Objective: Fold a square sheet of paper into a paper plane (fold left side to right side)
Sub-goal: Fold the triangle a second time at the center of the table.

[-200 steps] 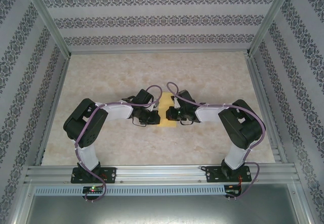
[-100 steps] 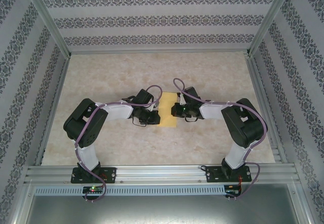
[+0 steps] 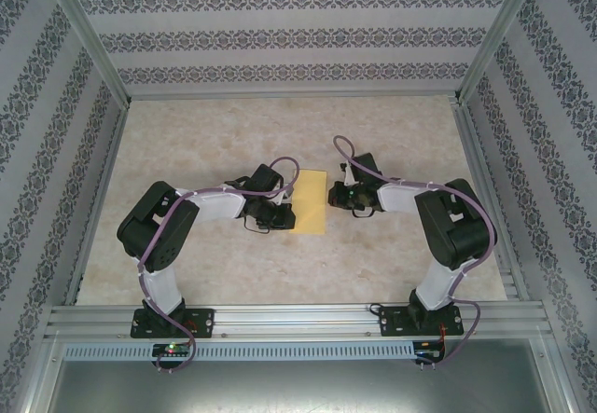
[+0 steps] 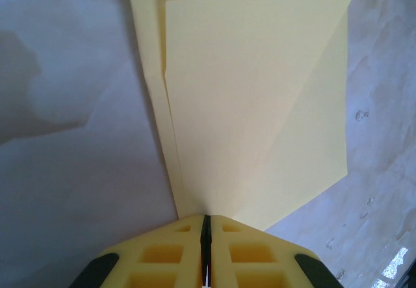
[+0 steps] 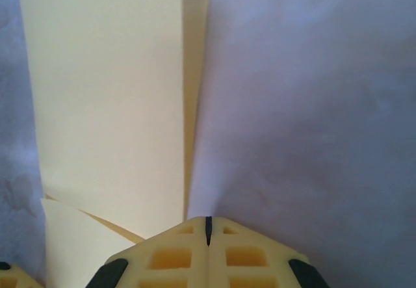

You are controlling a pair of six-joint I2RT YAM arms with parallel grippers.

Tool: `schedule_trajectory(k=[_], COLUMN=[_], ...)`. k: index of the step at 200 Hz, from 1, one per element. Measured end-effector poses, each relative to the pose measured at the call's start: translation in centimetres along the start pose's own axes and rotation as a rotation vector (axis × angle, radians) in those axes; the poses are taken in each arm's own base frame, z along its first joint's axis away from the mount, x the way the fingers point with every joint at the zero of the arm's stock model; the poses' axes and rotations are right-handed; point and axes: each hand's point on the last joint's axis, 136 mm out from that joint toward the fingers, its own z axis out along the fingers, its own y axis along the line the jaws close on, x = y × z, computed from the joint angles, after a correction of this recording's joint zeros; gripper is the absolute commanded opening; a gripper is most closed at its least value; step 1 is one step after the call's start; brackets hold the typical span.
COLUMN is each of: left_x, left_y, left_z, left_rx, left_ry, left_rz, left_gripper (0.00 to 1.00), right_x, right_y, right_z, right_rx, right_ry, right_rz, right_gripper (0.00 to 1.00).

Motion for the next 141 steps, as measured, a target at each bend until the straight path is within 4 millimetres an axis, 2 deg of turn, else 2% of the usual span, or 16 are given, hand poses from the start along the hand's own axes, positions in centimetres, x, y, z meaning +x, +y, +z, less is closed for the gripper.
schedule_trajectory(k=[16,42,64,83,100,141], left_x=[0.0,0.0,0.0,0.0,0.0,-0.1], left_y=[0.0,-0.1,-0.1,-0.1,-0.1,-0.1], left_z=[0.0,0.0,0.0,0.0,0.0,-0.1], left_rx=[-0.002,-0.007,-0.01,-0.01,-0.011,-0.013], left_ry=[-0.001,0.0,-0.001,0.0,0.001,0.003], left_rz=[0.001,0.003,0.003,0.003,0.003,0.001], left_gripper=[0.12,0.12,0.12,0.13,0.12,0.13], right_x=[-0.3,-0.2,1.1,1.8,2.2,3.3], right_y=[0.6,2.9,4.9,6.0,6.0,4.7], right_z=[-0.7,-1.5,-0.9,0.0,0.9,2.1], right_rx=[-0.01,-0.058,-0.102,-0.122,-0.124,-0.091], right_ry=[-0.013,-0.026,0.008,0.037,0.061,0.105], right_rz=[-0.006,-0.039,-0.061,-0.065,-0.056,-0.02], right_gripper=[0.0,0.0,0.0,0.0,0.0,0.0])
